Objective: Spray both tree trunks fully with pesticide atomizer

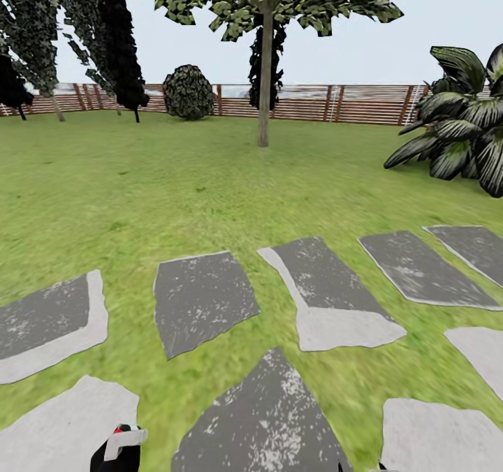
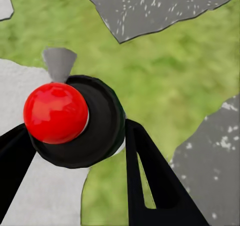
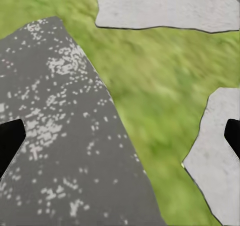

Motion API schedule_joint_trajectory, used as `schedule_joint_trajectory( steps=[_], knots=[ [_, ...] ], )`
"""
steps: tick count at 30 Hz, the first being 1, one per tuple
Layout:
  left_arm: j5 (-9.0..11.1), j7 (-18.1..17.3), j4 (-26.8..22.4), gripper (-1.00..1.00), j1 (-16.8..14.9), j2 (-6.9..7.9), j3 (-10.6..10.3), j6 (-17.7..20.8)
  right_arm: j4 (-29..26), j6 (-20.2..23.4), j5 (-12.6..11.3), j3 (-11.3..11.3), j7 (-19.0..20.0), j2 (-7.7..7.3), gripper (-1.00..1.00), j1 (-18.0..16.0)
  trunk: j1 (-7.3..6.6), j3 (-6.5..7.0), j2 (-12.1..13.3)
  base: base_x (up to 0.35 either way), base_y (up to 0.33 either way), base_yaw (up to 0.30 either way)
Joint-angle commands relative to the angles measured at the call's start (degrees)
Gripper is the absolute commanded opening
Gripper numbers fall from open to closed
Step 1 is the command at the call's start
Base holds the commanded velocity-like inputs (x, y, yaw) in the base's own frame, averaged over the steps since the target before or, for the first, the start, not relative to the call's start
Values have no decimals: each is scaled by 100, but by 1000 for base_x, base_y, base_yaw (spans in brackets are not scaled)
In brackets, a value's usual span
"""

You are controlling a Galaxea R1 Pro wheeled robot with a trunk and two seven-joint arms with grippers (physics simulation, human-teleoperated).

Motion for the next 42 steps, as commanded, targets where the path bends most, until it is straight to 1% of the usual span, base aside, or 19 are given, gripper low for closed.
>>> schedule_joint_trajectory(
  steps=[1, 27, 42],
  knots=[
    [12, 4, 3, -100, -3, 0, -1, -19, 6, -10, 40, 2, -41, -1, 100, -3, 2, -5, -3, 338, 0, 0],
    [12, 4, 3, -100, -3, -3, 0, -19, 9, -10, 40, 2, -41, -1, 100, -3, 2, -5, -3, 338, 0, 0],
    [21, 4, 82, -100, -3, -9, 8, -19, 7, -10, 40, 2, -41, -1, 100, -3, 2, -5, -3, 338, 0, 0]
  ],
)
